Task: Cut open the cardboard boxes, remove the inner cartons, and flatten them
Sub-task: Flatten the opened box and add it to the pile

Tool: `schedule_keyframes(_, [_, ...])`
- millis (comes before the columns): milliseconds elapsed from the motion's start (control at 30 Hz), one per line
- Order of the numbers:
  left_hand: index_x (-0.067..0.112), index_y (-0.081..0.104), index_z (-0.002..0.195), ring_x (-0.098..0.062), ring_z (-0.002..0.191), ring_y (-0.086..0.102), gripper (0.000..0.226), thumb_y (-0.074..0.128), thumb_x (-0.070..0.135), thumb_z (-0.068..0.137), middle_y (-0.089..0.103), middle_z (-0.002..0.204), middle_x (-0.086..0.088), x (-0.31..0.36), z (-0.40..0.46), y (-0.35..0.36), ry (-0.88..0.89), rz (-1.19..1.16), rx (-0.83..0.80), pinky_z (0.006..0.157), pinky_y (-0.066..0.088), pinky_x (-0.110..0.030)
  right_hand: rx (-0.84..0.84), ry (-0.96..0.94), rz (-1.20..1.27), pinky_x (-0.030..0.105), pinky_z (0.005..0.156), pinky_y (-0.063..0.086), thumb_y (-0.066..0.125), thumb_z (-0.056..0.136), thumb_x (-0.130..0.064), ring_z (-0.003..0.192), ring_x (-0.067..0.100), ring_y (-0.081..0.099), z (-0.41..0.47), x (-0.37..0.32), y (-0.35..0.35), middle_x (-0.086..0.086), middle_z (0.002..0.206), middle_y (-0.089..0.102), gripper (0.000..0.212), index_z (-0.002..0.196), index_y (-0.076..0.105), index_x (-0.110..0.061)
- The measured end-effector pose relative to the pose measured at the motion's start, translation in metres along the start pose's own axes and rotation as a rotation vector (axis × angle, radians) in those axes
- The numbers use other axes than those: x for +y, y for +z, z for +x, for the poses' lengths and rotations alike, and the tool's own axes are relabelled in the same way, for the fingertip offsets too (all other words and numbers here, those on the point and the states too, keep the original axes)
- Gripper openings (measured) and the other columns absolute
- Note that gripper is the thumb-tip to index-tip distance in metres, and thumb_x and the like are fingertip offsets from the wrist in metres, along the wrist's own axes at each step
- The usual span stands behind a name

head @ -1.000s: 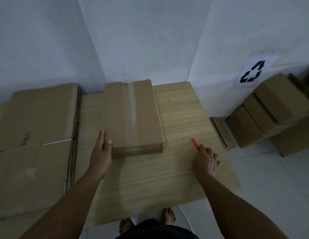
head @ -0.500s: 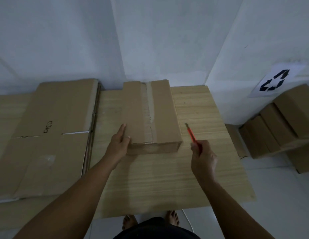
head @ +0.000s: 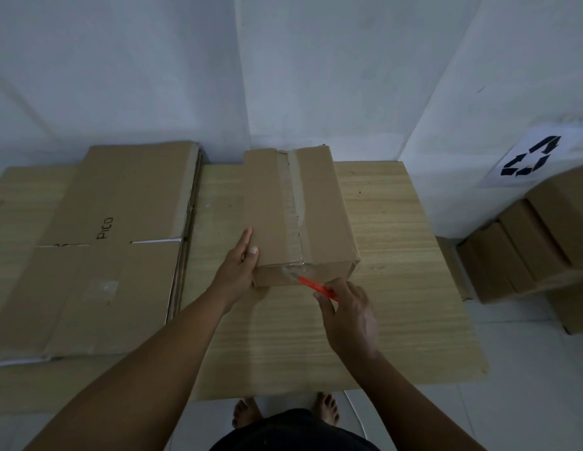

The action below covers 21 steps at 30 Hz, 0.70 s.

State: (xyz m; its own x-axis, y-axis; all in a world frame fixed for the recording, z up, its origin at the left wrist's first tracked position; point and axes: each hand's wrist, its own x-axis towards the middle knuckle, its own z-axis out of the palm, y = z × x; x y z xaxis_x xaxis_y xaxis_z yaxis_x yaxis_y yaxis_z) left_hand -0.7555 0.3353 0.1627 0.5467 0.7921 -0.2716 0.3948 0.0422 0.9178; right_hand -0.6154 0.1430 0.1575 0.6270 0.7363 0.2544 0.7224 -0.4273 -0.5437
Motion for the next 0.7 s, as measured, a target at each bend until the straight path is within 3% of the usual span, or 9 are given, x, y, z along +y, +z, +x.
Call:
schedule_keyframes(300, [0.043, 0.019, 0.156, -0.005, 0.143, 0.025, 0.053, 0.038, 0.042, 0.106, 0.021, 0.163, 0.008, -0.007, 0.004, -0.001, 0.004, 0.023, -0.008, 0.113, 0.022, -0.025, -0.102, 0.076, -0.048, 0.023, 0.054, 0.04, 0.069, 0.091, -0.037, 0.065, 0.009, 0.055, 0.001, -0.006, -0.004, -0.012, 0.076, 0.058, 0.015, 0.088, 0.059, -0.025])
schedule_keyframes(433, [0.037, 0.012, 0.158, 0.0, 0.141, 0.022, 0.058, 0.039, 0.04, 0.106, 0.018, 0.164, 0.007, -0.007, 0.003, 0.001, 0.026, 0.031, -0.014, 0.114, 0.019, -0.023, -0.139, 0.065, -0.11, 0.017, 0.048, 0.029, 0.066, 0.092, -0.041, 0.056, 0.005, 0.051, 0.002, -0.015, -0.008, -0.013, 0.075, 0.059, 0.016, 0.09, 0.06, -0.027])
schedule_keyframes(500, [0.034, 0.005, 0.159, 0.0, 0.143, 0.019, 0.063, 0.041, 0.039, 0.106, 0.014, 0.165, 0.009, -0.006, 0.001, 0.002, 0.029, 0.027, -0.021, 0.116, 0.017, -0.023, -0.167, 0.062, -0.094, 0.02, 0.052, 0.039, 0.063, 0.095, -0.04, 0.062, 0.007, 0.057, 0.003, -0.023, -0.01, -0.012, 0.081, 0.062, 0.012, 0.101, 0.062, -0.029])
schedule_keyframes(567, [0.032, 0.004, 0.159, 0.002, 0.138, 0.02, 0.065, 0.041, 0.039, 0.106, 0.017, 0.164, 0.006, -0.006, 0.001, 0.002, 0.033, 0.048, -0.036, 0.114, 0.019, -0.023, -0.207, 0.043, -0.075, 0.028, 0.061, 0.053, 0.057, 0.099, -0.036, 0.07, 0.011, 0.063, 0.004, -0.032, -0.01, -0.01, 0.088, 0.065, 0.025, 0.123, 0.057, -0.035])
schedule_keyframes(633, [0.03, 0.007, 0.159, 0.001, 0.132, 0.025, 0.063, 0.041, 0.037, 0.106, 0.027, 0.159, 0.0, -0.004, 0.0, 0.003, 0.036, 0.073, -0.037, 0.109, 0.021, -0.022, -0.249, 0.035, -0.08, 0.034, 0.068, 0.057, 0.052, 0.101, -0.034, 0.076, 0.014, 0.064, 0.005, -0.041, -0.009, -0.008, 0.093, 0.064, 0.039, 0.139, 0.048, -0.043])
schedule_keyframes(700, [0.027, 0.009, 0.16, 0.0, 0.129, 0.029, 0.062, 0.041, 0.035, 0.107, 0.033, 0.152, 0.0, -0.004, 0.001, 0.005, 0.039, 0.093, -0.028, 0.105, 0.023, -0.021, -0.277, 0.075, -0.059, 0.038, 0.075, 0.056, 0.049, 0.102, -0.033, 0.084, 0.017, 0.065, 0.008, -0.049, -0.007, -0.007, 0.1, 0.065, 0.042, 0.142, 0.045, -0.046])
